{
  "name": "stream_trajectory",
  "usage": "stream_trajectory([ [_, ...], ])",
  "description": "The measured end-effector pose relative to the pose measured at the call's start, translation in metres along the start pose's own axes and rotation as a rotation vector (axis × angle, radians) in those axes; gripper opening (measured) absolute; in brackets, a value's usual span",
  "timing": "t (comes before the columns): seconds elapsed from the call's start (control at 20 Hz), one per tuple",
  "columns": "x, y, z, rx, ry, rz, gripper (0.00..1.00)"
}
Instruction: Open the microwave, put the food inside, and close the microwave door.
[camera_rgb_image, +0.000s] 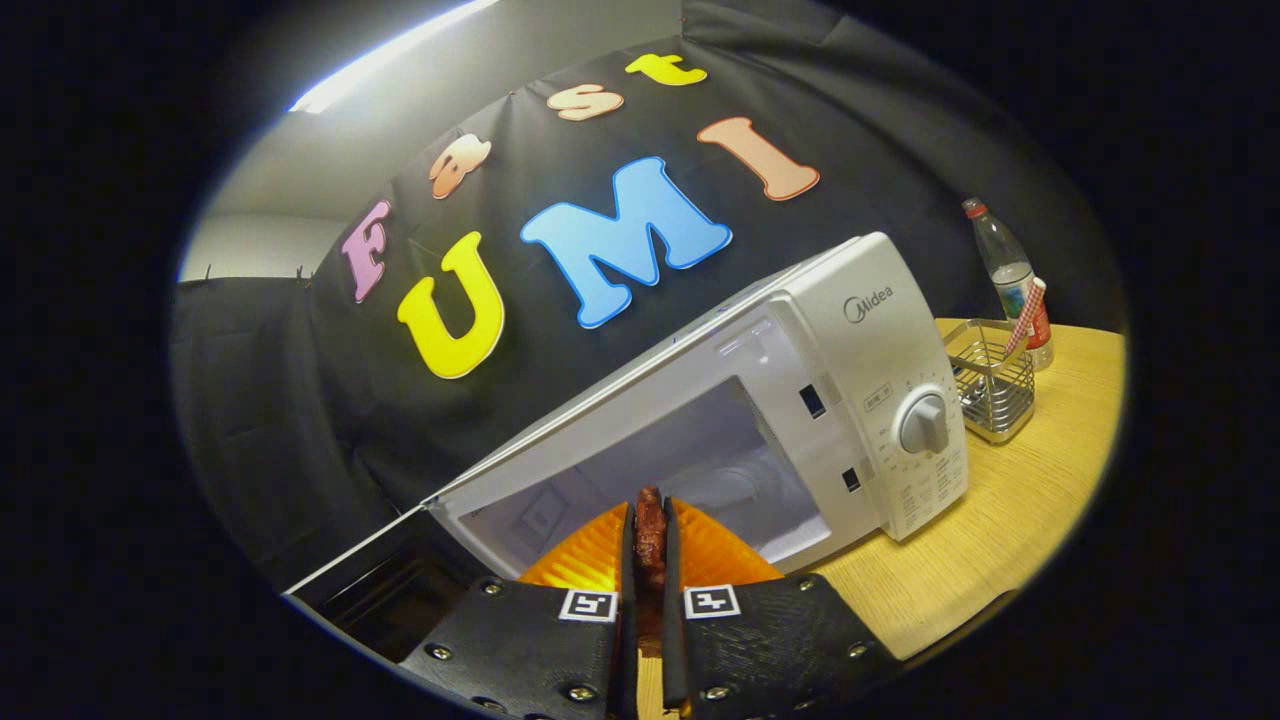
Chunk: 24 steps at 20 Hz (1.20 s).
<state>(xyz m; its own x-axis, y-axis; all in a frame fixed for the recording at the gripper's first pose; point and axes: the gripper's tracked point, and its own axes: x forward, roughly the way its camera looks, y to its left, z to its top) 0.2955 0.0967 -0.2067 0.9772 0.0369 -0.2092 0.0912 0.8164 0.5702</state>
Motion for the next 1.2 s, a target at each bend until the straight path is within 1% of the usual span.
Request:
stream_trajectory([
  [0.15,0.026,0.005,-0.009,-0.038,-0.033,-0.031,0.1],
  [0.3,0.049,0.018,-0.001,0.04,-0.076,0.001,0.1],
  [0.4,0.069,0.026,-0.006,0.067,-0.057,0.018,0.1],
  [0.6,0.097,0.021,-0.02,0.107,-0.055,-0.007,0.1],
  [0.7,0.11,0.02,-0.035,0.115,-0.032,-0.009,0.11],
  [0.8,0.116,0.021,-0.036,0.115,-0.053,0.003,0.12],
  [0.95,0.133,0.004,-0.044,0.086,-0.058,-0.058,0.17],
  [1.0,0.137,-0.002,-0.046,0.08,-0.059,-0.082,0.2],
  [1.1,0.143,-0.016,-0.047,0.032,-0.073,-0.129,0.29],
  [1.15,0.145,-0.022,-0.049,0.009,-0.079,-0.141,0.32],
  [1.2,0.148,-0.029,-0.052,-0.004,-0.067,-0.156,0.38],
])
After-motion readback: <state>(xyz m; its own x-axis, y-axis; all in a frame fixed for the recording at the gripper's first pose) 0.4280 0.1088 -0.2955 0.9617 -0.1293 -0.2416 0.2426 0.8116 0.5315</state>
